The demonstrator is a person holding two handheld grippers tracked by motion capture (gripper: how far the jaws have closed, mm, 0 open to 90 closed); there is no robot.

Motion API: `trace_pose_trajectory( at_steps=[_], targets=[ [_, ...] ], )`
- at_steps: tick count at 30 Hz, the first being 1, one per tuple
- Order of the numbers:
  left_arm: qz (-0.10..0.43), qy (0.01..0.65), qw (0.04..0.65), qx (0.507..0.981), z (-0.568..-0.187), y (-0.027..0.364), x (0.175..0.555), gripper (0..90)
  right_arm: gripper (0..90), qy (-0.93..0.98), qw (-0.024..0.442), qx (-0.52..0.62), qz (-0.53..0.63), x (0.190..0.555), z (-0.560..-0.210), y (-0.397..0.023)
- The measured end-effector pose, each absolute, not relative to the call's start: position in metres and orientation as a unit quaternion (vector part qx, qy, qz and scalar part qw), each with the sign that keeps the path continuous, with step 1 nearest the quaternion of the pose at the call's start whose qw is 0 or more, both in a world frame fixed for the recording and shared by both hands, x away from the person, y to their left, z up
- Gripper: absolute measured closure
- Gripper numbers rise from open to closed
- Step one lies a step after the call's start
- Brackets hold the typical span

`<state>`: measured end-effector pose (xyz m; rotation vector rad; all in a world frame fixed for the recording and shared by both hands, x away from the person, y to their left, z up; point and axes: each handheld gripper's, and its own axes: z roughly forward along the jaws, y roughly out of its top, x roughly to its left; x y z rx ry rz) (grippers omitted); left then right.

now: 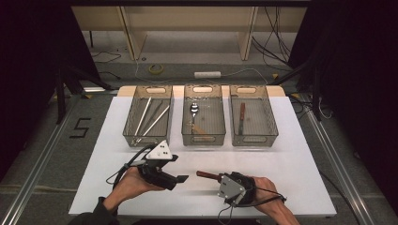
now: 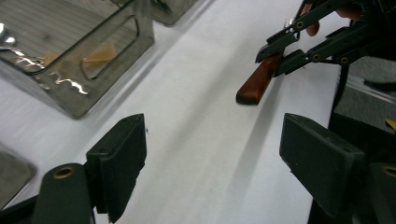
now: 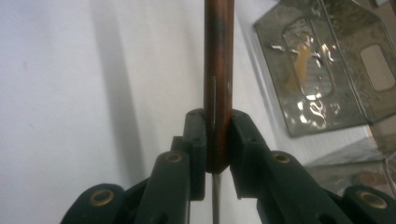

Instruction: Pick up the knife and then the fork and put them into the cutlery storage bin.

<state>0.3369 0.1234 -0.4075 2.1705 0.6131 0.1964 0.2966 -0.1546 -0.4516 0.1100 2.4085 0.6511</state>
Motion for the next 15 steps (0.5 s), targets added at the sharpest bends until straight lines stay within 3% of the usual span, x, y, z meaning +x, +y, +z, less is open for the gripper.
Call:
trace_pose_trajectory(
  at_steps=[15],
  targets=[
    [0.127,0.290,0.486,0.815,-0.427,0.160,0.319,20.2,78.8,0.901,0.314,0.123,0.273,0.315,-0.444,-0.179]
  ],
)
